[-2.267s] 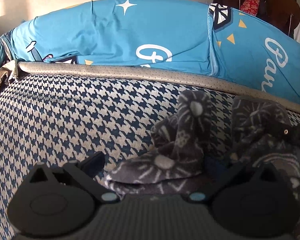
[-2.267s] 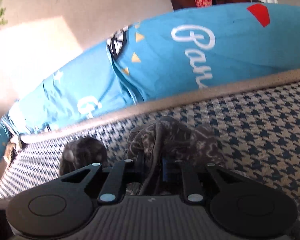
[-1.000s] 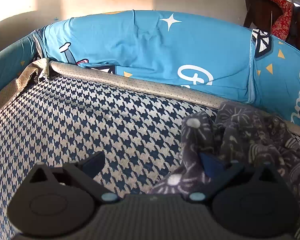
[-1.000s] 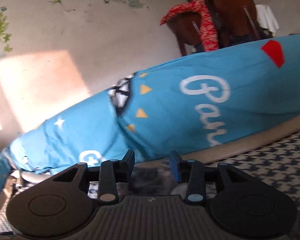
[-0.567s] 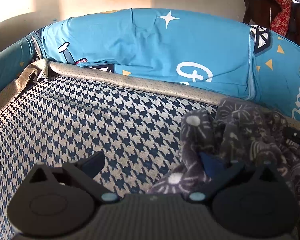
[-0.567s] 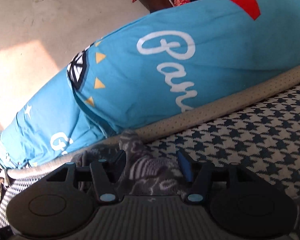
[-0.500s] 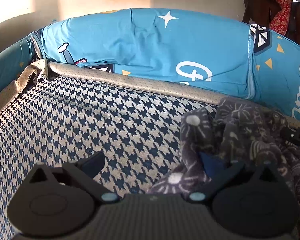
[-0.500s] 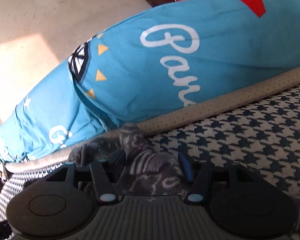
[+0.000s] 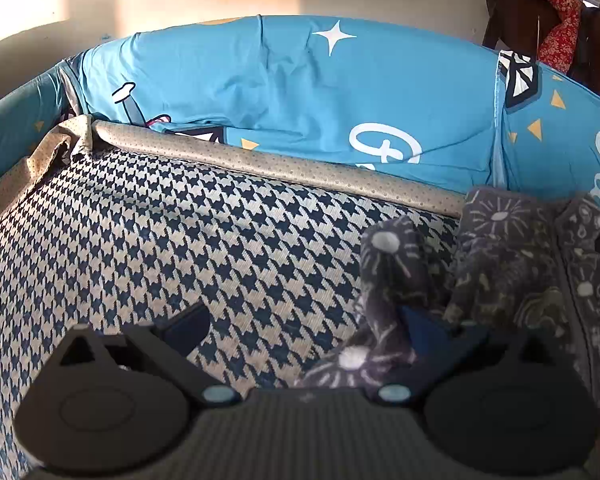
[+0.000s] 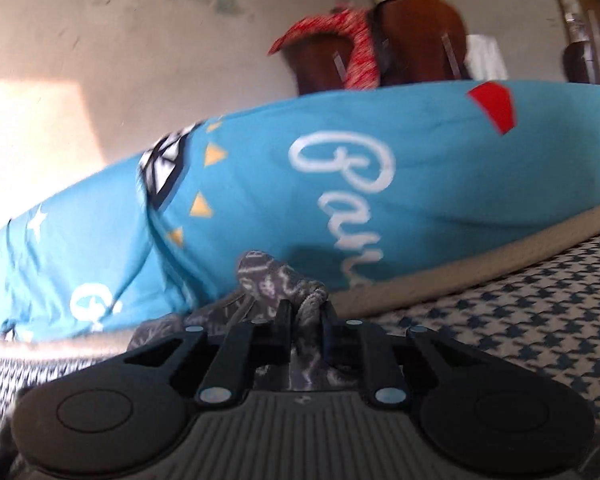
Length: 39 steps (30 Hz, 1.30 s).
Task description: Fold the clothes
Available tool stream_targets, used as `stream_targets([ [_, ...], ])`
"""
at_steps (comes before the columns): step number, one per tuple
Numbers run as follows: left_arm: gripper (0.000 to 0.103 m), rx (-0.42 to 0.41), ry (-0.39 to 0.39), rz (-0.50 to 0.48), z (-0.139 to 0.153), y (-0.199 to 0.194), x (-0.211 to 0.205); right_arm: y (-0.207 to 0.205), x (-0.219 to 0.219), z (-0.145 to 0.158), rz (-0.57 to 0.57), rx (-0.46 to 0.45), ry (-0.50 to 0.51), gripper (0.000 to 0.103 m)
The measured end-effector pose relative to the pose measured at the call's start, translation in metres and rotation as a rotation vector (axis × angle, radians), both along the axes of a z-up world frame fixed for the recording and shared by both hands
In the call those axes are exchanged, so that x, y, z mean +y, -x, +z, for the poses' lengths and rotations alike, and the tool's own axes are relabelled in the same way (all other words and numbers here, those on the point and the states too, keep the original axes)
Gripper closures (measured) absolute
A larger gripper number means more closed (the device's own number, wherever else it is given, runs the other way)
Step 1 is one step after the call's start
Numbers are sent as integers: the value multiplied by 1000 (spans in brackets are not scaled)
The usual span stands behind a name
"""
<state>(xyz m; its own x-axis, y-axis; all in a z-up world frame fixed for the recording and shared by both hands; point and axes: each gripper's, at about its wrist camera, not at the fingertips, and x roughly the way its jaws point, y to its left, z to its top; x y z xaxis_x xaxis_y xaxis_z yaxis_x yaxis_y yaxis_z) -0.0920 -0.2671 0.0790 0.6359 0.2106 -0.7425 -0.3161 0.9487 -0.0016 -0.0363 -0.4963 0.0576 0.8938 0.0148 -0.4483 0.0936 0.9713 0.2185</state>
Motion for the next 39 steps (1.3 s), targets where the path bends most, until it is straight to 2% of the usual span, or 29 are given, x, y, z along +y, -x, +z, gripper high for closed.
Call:
stream_targets([
  [1,0,-2,5,0,1,0,2,0,-2,1,-25,-4,-9,82],
  [3,0,-7,14,0,3,0,5,-6,-4,-2,9,68,-28,81],
  [5,0,-19,35,2,7,-1,10,-4,-3,0,-8,86,-29,76],
  [7,0,-40,58,8,12,-1,17,4,-2,9,-16,54,-19,59],
  [9,0,-53,80,18,17,-2,25,12,0,20,-3,25,-16,53],
  [11,0,-60,107,20,20,-4,32,21,2,29,15,7,-20,53],
  [15,0,-67,170,-3,22,-8,41,41,6,34,45,32,-76,53],
  [21,0,-17,307,-44,9,-19,46,76,12,32,92,95,-146,53],
  [28,0,16,333,-58,-4,-30,40,125,10,20,132,164,-171,46],
  [33,2,40,318,-51,-14,-33,34,131,11,21,182,150,-123,46],
  [34,10,42,319,-53,-15,-33,33,133,11,22,189,142,-110,46],
  [35,24,45,321,-55,-16,-33,32,133,11,23,204,138,-108,46],
  [36,32,46,333,-65,-17,-33,32,134,12,24,219,134,-106,45],
  [37,45,43,340,-67,-17,-32,31,135,13,24,234,130,-104,45],
  [38,53,40,347,-70,-18,-31,30,136,15,24,249,129,-99,45],
  [39,55,34,341,-66,-17,-30,29,136,17,24,263,128,-94,45],
])
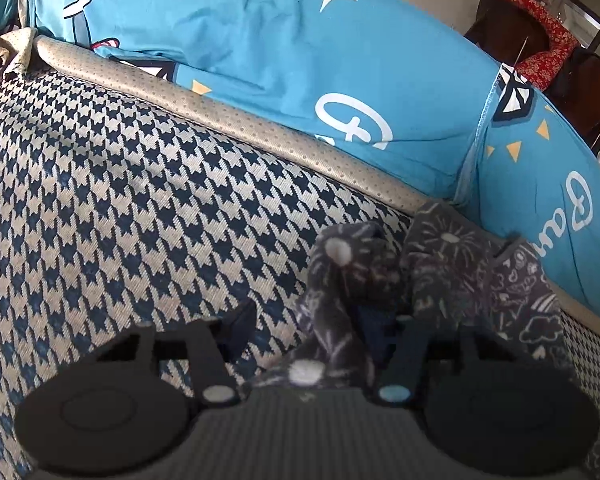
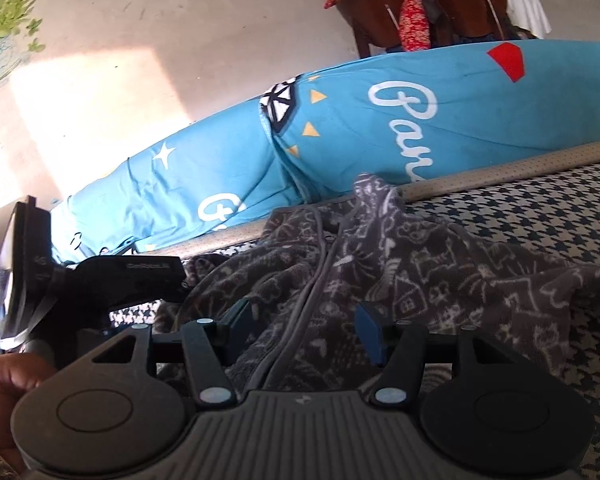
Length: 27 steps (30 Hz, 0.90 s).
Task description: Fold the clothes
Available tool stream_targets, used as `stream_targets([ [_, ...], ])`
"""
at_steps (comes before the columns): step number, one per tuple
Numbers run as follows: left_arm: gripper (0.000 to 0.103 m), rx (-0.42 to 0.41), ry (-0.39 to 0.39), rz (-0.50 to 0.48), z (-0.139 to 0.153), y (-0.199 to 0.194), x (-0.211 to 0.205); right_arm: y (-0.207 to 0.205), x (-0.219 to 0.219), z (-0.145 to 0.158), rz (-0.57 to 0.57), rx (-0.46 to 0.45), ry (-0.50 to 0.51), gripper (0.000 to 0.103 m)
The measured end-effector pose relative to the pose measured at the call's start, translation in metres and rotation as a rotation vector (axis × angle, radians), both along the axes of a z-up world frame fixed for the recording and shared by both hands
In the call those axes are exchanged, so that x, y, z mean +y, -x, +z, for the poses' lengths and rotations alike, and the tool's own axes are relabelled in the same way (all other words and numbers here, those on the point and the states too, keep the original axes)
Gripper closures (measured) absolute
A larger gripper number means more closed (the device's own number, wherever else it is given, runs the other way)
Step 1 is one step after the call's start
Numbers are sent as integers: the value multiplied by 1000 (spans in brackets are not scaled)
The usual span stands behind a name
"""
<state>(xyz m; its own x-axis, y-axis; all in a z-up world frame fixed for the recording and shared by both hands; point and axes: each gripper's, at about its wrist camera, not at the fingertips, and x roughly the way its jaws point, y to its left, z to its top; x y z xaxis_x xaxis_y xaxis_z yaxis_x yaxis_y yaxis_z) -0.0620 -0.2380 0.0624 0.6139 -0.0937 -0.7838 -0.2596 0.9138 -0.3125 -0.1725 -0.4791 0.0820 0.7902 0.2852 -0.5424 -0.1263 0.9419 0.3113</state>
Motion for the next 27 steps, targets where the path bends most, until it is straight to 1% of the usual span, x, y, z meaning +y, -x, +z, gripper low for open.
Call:
stream_targets([
  [2,63,-12,-25,20,3,3,0,2,6,1,31,-12,19,45],
  [5,64,-26,-72,63,9,8,3,5,15,3,87,-42,51,45],
  [7,64,-26,-87,97,12,12,10,8,22,3,135,-58,58,45],
  [10,64,-26,-89,132,14,17,21,10,30,3,182,-68,59,45],
  [11,62,-25,-82,131,14,19,23,11,33,3,197,-71,60,45],
  [13,61,-26,-43,117,15,22,29,11,38,2,218,-75,65,45],
  [15,59,-44,-47,120,20,27,34,10,43,1,225,-83,77,45],
  [18,50,-70,-52,124,28,35,41,10,52,2,234,-102,83,45],
  [20,43,-87,-65,138,32,40,49,10,58,3,245,-116,77,45],
  [23,41,-93,-60,144,34,44,61,10,70,2,271,-137,73,45],
  [27,41,-79,-65,147,32,47,73,9,91,-3,317,-153,77,46],
])
